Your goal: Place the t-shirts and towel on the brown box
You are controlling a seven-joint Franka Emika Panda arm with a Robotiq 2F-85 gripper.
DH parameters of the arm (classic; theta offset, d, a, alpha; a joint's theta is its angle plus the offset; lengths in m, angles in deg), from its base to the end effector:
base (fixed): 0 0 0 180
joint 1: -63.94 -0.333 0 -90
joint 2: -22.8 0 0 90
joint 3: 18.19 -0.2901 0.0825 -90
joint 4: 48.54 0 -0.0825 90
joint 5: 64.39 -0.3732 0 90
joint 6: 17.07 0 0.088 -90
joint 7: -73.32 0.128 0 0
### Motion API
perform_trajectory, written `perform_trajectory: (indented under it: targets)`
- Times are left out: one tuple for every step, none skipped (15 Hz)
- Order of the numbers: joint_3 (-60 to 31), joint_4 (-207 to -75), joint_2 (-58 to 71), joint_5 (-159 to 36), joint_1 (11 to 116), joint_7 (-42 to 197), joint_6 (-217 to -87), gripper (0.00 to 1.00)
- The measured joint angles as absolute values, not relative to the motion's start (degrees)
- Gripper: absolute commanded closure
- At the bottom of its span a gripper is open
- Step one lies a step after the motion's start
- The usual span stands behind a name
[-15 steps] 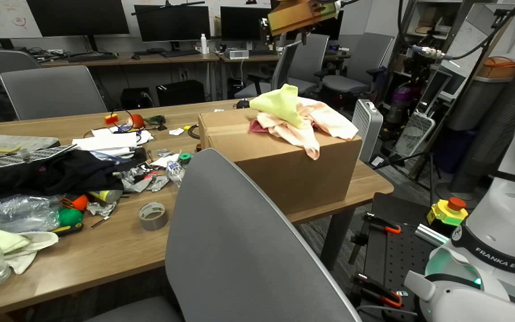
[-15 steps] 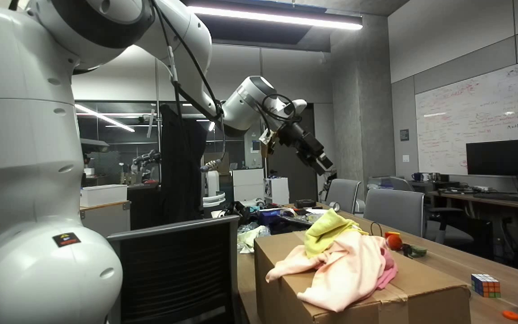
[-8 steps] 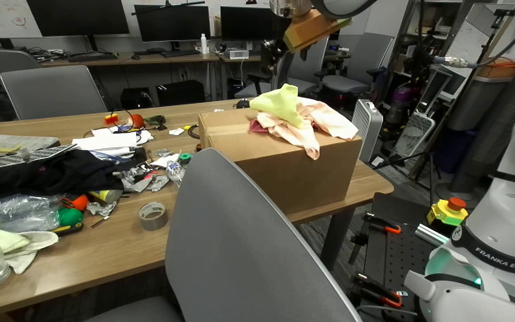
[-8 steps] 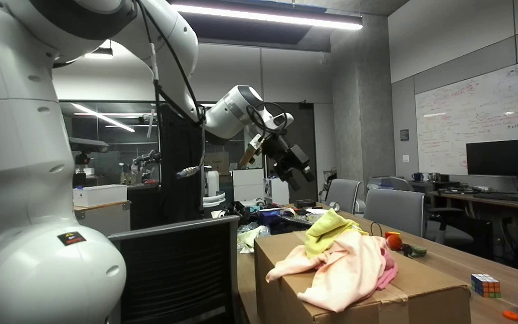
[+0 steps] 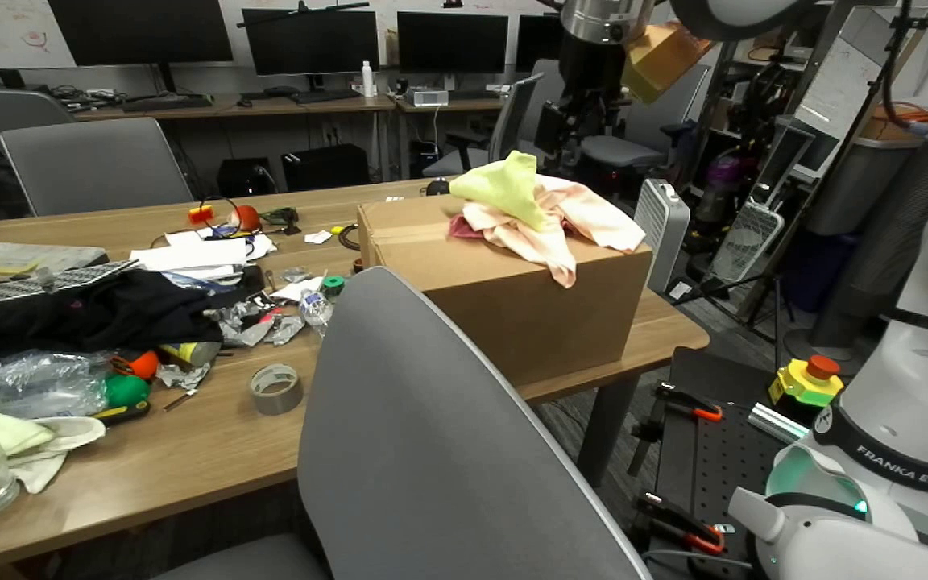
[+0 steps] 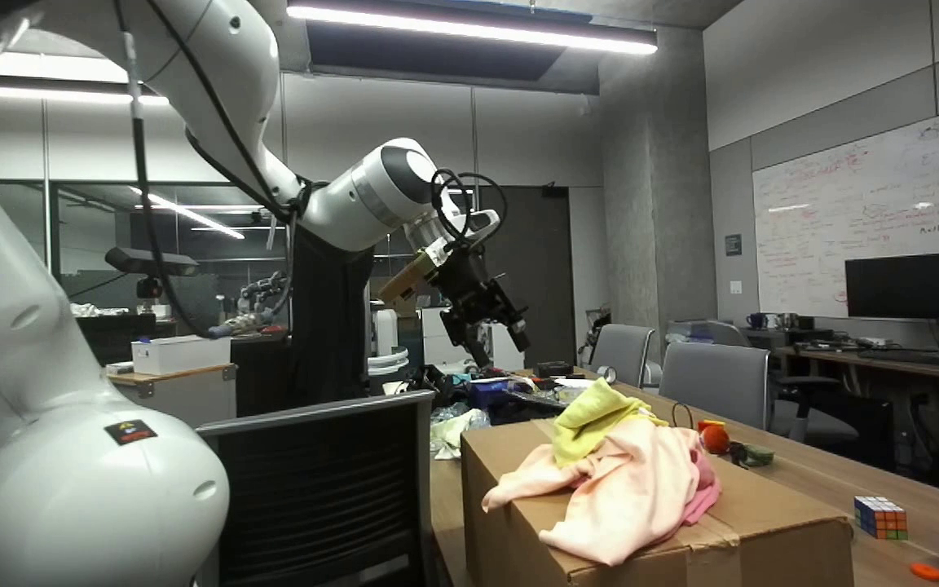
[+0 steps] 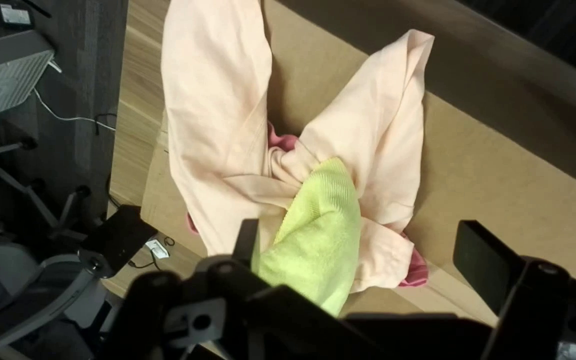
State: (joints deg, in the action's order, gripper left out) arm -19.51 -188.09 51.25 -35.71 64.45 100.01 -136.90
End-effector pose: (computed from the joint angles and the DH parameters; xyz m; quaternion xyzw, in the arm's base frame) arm 0.4219 -0.0260 0.4648 0.9641 -0.1132 0.1251 0.2051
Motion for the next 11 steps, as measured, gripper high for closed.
perform_trajectory:
  targets:
    - [-19.5,-189.9,53.6,-35.7,64.8,99.6,-138.2,0.0]
    - [-19.5,-191.7,56.2,-35.7,65.3,99.6,-140.1,0.0]
    - [-19.5,-193.4,58.7,-35.7,65.8,99.6,-142.0,0.0]
    - [-19.5,-195.0,61.2,-36.0,66.4,99.5,-144.0,0.0]
    - [-19.3,-196.4,63.4,-36.8,66.8,99.4,-145.6,0.0]
    - [-19.3,-197.7,65.5,-37.4,67.2,99.1,-147.1,0.0]
    - [-19.3,-198.9,67.3,-38.3,67.7,98.6,-148.2,0.0]
    - [-19.2,-199.9,68.8,-38.9,68.0,97.5,-149.0,0.0]
    - [-19.2,-200.8,69.9,-39.2,68.3,96.6,-149.5,0.0]
    - [-19.2,-201.4,70.6,-39.2,68.4,96.3,-149.7,0.0]
    - [-19.2,-201.8,71.0,-39.2,68.4,96.1,-150.0,0.0]
